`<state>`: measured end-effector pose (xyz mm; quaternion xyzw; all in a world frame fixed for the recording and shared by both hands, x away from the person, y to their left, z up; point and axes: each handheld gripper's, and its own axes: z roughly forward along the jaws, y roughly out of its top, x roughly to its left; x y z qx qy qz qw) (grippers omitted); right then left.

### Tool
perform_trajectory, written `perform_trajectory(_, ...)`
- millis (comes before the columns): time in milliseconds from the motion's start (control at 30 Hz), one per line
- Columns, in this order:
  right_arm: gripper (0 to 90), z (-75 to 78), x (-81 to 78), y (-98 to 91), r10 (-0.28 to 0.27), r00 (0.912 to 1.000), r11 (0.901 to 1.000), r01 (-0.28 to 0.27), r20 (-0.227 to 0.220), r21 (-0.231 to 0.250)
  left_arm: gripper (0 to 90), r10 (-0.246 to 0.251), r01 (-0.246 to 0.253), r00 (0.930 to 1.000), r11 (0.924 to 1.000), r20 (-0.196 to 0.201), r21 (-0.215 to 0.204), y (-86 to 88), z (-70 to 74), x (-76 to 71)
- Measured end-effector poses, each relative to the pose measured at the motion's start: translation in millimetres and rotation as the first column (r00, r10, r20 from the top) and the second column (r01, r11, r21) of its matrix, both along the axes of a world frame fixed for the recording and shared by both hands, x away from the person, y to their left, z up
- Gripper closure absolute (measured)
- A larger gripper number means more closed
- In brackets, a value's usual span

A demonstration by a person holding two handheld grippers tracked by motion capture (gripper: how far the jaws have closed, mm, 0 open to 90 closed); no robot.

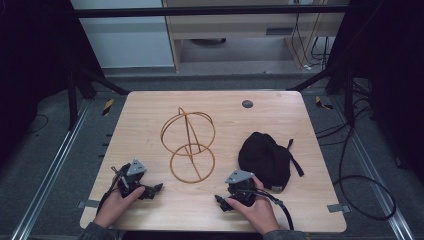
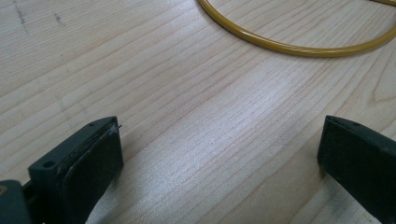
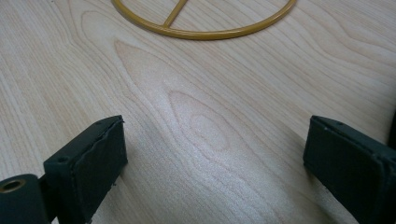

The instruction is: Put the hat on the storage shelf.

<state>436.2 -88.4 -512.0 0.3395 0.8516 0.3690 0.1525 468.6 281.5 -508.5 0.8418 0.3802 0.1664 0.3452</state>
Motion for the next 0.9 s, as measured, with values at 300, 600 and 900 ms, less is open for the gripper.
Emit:
perform_trajectory(300,7.5,0.3,-0.3,1.5,-0.014,0.9999,0.9999,0.014,-0.003,-0.001,0.0,0.003,-0.003,1.0000,1.0000,0.002,0.000,-0.3,-0.1,-1.2)
perform_trajectory(600,12.1,25.5,-9.1,7.7,-0.025,0.9993,0.9975,0.027,0.026,-0.065,0.0,0.003,-0.003,1.0000,1.0000,0.001,0.001,-0.4,-0.1,-1.6)
perform_trajectory(900,11.6,85.6,-5.1,0.6,0.003,0.9990,0.9697,0.008,0.045,-0.244,0.0,0.000,0.000,1.0000,1.0000,0.000,-0.001,-0.2,-0.1,-1.5)
